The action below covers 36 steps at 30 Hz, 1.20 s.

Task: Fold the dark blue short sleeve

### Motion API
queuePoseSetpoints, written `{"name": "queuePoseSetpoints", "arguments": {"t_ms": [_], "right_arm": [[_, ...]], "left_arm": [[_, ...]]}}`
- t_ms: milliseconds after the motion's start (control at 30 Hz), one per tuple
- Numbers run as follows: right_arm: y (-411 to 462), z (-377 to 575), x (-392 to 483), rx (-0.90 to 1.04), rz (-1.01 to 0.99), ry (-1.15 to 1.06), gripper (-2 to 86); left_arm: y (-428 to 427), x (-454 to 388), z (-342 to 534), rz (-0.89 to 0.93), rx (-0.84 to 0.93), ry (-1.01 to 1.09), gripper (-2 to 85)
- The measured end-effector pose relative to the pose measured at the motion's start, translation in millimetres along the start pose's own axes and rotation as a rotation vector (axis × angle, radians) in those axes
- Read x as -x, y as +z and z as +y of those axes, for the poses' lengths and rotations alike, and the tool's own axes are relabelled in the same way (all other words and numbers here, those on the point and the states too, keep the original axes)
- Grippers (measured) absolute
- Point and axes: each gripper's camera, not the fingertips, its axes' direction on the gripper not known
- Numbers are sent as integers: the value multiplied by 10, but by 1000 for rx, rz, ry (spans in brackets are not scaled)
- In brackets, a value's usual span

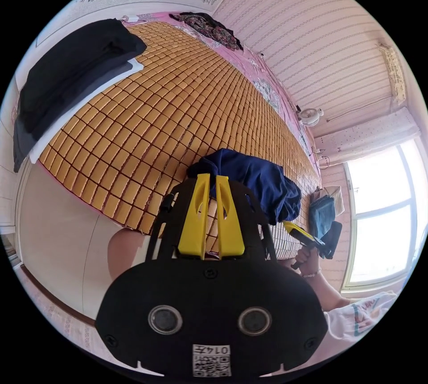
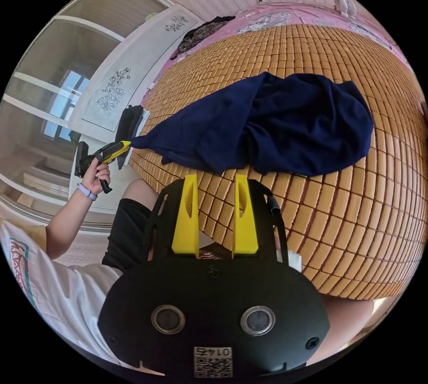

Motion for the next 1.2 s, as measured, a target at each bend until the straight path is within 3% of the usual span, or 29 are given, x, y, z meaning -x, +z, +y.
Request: {"name": "queuePoseSetpoints", "arguments": {"t_ms": [233, 433, 767, 967, 1200], "right_arm": [[444, -159, 371, 115, 157, 12, 82], [-29, 239, 449, 51, 89, -14, 21], [-556, 1184, 333, -17, 37, 129, 7], [-1218, 1607, 516, -190, 5, 141, 5], [-3101, 1682, 1350, -616, 90, -120, 4]], "left_arm": [[-102, 136, 290, -6, -7, -34, -3], [-306, 252, 580, -22, -43, -47, -3], [-687, 245, 1263, 14, -64, -4, -4], [-1366, -305, 1501, 184, -186, 221, -5], [-2591, -1493, 1594, 319, -447, 569, -5]]}}
